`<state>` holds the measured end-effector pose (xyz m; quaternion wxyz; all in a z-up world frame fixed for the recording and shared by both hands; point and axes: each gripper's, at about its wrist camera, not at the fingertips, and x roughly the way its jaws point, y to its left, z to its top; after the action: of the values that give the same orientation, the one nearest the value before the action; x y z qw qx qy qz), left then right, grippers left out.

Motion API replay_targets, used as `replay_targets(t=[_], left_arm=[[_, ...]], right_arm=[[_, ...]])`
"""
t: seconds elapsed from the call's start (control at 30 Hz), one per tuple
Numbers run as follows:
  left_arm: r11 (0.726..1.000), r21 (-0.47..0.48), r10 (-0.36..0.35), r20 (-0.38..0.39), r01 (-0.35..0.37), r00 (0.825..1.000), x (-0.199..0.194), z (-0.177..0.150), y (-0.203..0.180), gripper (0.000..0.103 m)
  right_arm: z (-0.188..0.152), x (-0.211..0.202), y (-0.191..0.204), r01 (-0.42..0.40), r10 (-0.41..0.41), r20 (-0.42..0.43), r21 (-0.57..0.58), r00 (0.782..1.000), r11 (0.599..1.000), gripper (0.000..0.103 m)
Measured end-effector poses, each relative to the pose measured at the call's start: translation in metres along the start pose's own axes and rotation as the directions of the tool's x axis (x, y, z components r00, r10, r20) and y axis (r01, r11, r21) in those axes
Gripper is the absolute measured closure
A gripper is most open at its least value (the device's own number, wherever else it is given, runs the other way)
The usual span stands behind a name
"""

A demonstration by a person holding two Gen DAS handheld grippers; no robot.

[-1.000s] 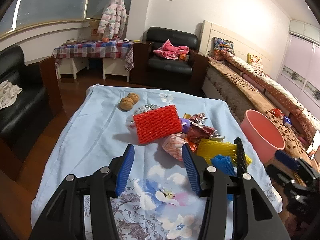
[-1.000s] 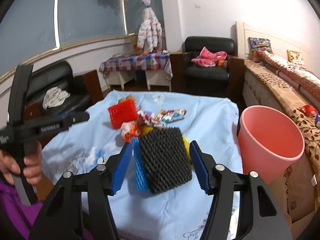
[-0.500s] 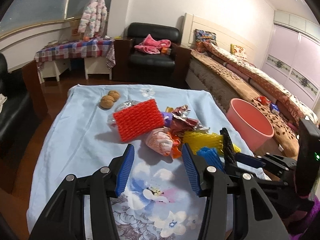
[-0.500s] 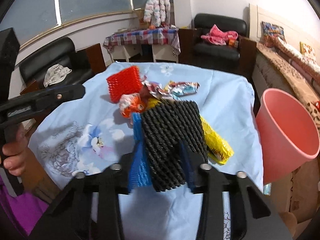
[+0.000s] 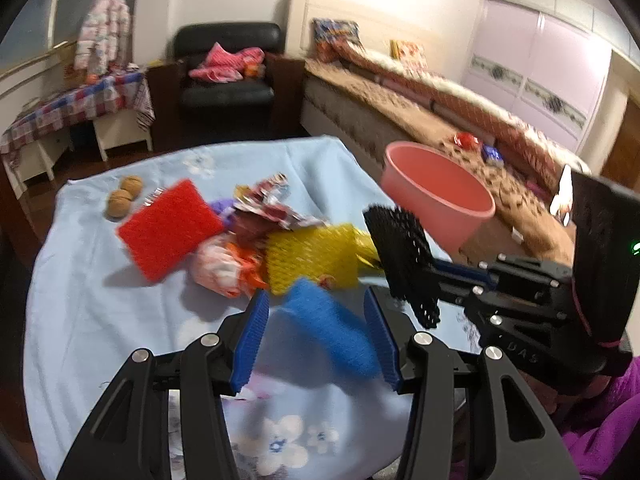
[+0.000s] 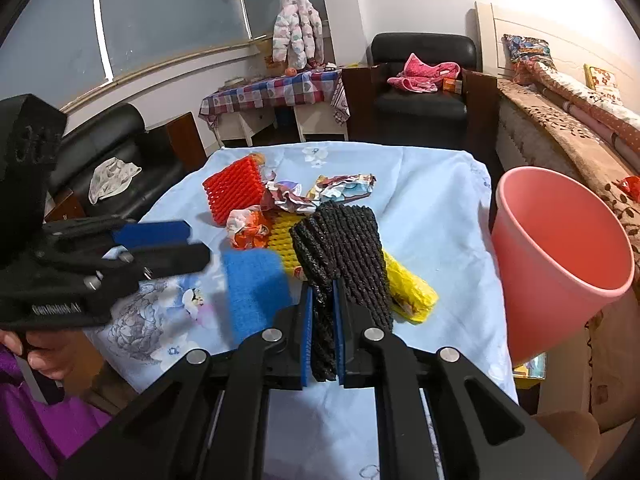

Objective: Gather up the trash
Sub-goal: 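Grasp the black foam net with the right gripper while the left gripper grasps the blue foam net, then carry both nets over the pink bucket and open both grippers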

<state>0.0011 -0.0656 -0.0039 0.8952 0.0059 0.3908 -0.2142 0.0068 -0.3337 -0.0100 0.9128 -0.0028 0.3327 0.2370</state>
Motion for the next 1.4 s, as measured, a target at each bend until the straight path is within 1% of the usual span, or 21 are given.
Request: replay_targets(t=[0.07, 0.1, 0.27, 0.33, 0.4, 0.5, 0.57, 0.67, 0.7, 0.77, 0.8, 0.87, 0.9, 0.97, 1.1, 1.23, 1.33, 1.4], left_arm=[[1.0, 0.004, 0.018, -0.045, -0.018, 0.999, 0.012, -0.001, -0.003, 0.054], [1.0, -0.003, 0.02, -0.053, -0.02, 0.998, 0.013, -0.003, -0.002, 0.054], [0.995, -0.081, 0.049, -0.106, -0.058, 0.993, 0.019, -0.009, 0.021, 0.054], [0.992, -0.111, 0.037, -0.134, -0.052, 0.99, 0.022, -0.012, 0.027, 0.054], [0.992, -0.113, 0.031, -0.151, -0.048, 0.988, 0.025, -0.014, 0.028, 0.054], [0.993, -0.103, 0.037, -0.205, -0.06, 0.978, 0.037, -0.018, 0.025, 0.054], [0.993, -0.105, 0.033, -0.248, -0.061, 0.968, 0.048, -0.021, 0.024, 0.054], [0.993, -0.102, 0.032, -0.292, -0.064, 0.956, 0.058, -0.024, 0.022, 0.054], [0.993, -0.101, 0.03, -0.298, -0.063, 0.954, 0.059, -0.024, 0.021, 0.056], [0.994, -0.1, 0.015, -0.298, -0.047, 0.954, 0.062, -0.025, 0.019, 0.075], [0.994, -0.099, 0.012, -0.3, -0.043, 0.954, 0.062, -0.025, 0.019, 0.079], [0.994, -0.095, 0.021, -0.297, -0.052, 0.955, 0.063, -0.026, 0.019, 0.094], [0.994, -0.098, 0.021, -0.294, -0.052, 0.955, 0.062, -0.023, 0.017, 0.098], [0.992, -0.105, 0.039, -0.269, -0.069, 0.962, 0.056, -0.021, 0.018, 0.099], [0.99, -0.116, 0.053, -0.21, -0.079, 0.976, 0.036, -0.015, 0.021, 0.099], [0.994, -0.098, 0.027, -0.126, -0.04, 0.992, 0.01, -0.002, 0.016, 0.099], [0.997, -0.079, 0.006, -0.065, -0.011, 0.998, -0.007, 0.015, 0.006, 0.099], [0.998, -0.065, 0.002, -0.034, -0.004, 0.999, -0.011, 0.03, -0.001, 0.099]], right_arm=[[-0.001, -0.003, -0.002, 0.0, 0.0, 0.004, 0.003, 1.0, 1.0, 0.093], [-0.002, -0.004, -0.002, 0.0, 0.0, 0.007, 0.003, 1.0, 1.0, 0.093], [-0.004, -0.014, -0.005, -0.011, 0.011, 0.032, -0.004, 0.999, 1.0, 0.093], [-0.002, -0.021, -0.007, -0.023, 0.023, 0.047, -0.005, 0.999, 1.0, 0.093], [0.001, -0.029, -0.008, -0.028, 0.029, 0.068, -0.014, 0.997, 1.0, 0.093], [0.005, -0.04, -0.012, -0.029, 0.03, 0.097, -0.015, 0.995, 0.999, 0.093], [0.008, -0.046, -0.015, -0.025, 0.026, 0.114, -0.01, 0.993, 1.0, 0.093], [0.007, -0.046, -0.019, -0.022, 0.022, 0.116, -0.002, 0.993, 1.0, 0.093], [0.005, -0.046, -0.02, -0.022, 0.022, 0.113, 0.0, 0.993, 1.0, 0.093], [0.002, -0.044, -0.021, -0.02, 0.019, 0.103, 0.002, 0.994, 1.0, 0.093], [0.002, -0.043, -0.02, -0.019, 0.018, 0.101, 0.003, 0.995, 1.0, 0.093], [0.001, -0.043, -0.02, -0.015, 0.014, 0.1, 0.006, 0.995, 1.0, 0.093], [0.001, -0.043, -0.02, -0.013, 0.012, 0.101, 0.007, 0.995, 1.0, 0.093], [0.0, -0.044, -0.021, -0.012, 0.011, 0.106, 0.013, 0.994, 1.0, 0.093], [-0.001, -0.047, -0.024, -0.014, 0.012, 0.117, 0.019, 0.993, 1.0, 0.093], [0.0, -0.051, -0.027, -0.016, 0.012, 0.134, 0.027, 0.991, 1.0, 0.093], [0.004, -0.056, -0.035, -0.022, 0.015, 0.149, 0.05, 0.989, 0.999, 0.093], [0.007, -0.06, -0.041, -0.018, 0.007, 0.164, 0.064, 0.986, 0.998, 0.093]])
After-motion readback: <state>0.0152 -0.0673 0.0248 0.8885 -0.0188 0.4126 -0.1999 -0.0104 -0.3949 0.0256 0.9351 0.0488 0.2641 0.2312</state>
